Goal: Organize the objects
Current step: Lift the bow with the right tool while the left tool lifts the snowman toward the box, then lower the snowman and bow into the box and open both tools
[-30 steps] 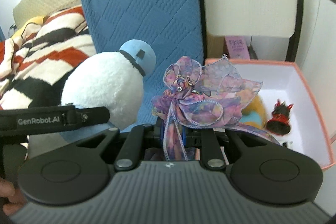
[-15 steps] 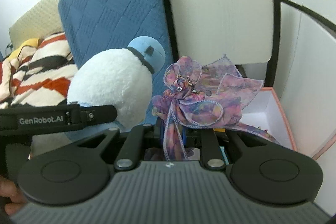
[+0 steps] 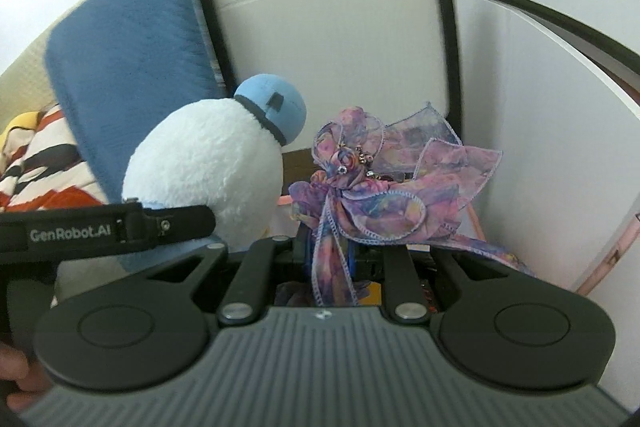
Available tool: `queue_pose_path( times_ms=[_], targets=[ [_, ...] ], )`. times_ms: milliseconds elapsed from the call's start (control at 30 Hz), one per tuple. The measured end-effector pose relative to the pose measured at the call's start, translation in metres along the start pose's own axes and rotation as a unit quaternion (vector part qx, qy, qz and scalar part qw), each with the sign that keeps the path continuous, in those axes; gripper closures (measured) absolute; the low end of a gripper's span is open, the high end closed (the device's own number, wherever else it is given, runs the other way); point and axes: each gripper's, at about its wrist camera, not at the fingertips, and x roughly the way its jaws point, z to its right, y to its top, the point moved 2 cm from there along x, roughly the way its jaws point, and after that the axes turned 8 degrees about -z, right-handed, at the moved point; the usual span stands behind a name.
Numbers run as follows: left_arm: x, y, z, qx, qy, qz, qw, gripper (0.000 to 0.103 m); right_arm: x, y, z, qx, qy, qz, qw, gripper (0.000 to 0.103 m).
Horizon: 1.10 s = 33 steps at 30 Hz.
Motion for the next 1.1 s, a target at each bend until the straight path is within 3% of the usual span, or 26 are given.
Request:
queue_pose_path(
  times_ms=[267,467,633,867,933,1000,1033,1100],
  targets=[
    [0.071,0.002,0.02,0.012,-0.004,-0.049,0.9987,0.022,0.042,-0.004,0.051,0.034,-0.028,-0.037,0.998,0.083],
    [0.115,-0.006,0.026,0.014,-0.005,-0.089,0.9959,0.022,0.08,-0.028,0.081,0.053,-0.04,-0.087,0.994,0.083],
    [0.128,-0.021,0.029,0.025,-0.005,-0.105,0.9941,0.022,0.103,-0.05,0.097,0.066,-0.043,-0.126,0.989,0.083],
    [0.133,-0.018,0.034,0.037,-0.001,-0.11,0.9933,0.02,0.108,-0.06,0.104,0.079,-0.048,-0.141,0.986,0.082],
    [0.132,-0.017,0.034,0.039,-0.005,-0.111,0.9931,0.019,0.106,-0.059,0.104,0.079,-0.051,-0.14,0.986,0.071],
    [0.13,-0.015,0.035,0.04,-0.007,-0.112,0.9929,0.013,0.108,-0.051,0.109,0.082,-0.054,-0.142,0.985,0.043],
    [0.127,-0.014,0.035,0.042,0.0,-0.109,0.9931,0.013,0.107,-0.055,0.107,0.081,-0.055,-0.141,0.985,0.039],
    [0.118,-0.013,0.034,0.043,0.007,-0.103,0.9938,0.013,0.103,-0.055,0.106,0.061,-0.083,-0.145,0.984,0.04]
  ],
)
